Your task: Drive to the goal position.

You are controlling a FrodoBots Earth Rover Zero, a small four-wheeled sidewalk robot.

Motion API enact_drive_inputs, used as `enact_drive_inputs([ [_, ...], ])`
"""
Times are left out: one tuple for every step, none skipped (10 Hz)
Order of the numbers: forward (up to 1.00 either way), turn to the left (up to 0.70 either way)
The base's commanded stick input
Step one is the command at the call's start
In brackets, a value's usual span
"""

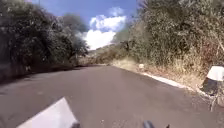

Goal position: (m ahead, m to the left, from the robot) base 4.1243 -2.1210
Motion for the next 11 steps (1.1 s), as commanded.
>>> enact_drive_inputs([
  [0.5, 0.0],
  [0.5, -0.21],
  [0.5, -0.5],
  [0.5, -0.5],
  [0.5, -0.5],
  [0.5, -0.4],
  [0.5, -0.02],
  [0.5, -0.13],
  [0.5, -0.3],
  [0.5, -0.49],
  [0.5, -0.5],
])
